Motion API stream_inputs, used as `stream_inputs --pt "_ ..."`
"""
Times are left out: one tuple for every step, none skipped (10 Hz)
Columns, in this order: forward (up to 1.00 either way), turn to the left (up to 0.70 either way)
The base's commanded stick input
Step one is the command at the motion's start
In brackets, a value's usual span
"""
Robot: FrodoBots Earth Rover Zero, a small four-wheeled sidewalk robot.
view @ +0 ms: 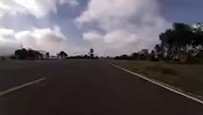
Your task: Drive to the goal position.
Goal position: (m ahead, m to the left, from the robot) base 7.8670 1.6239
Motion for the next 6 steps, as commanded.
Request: stream_inputs --pt "1.0 0.0" --pt "1.0 0.0" --pt "1.0 0.0" --pt "1.0 0.0" --pt "1.0 0.0" --pt "1.0 0.0"
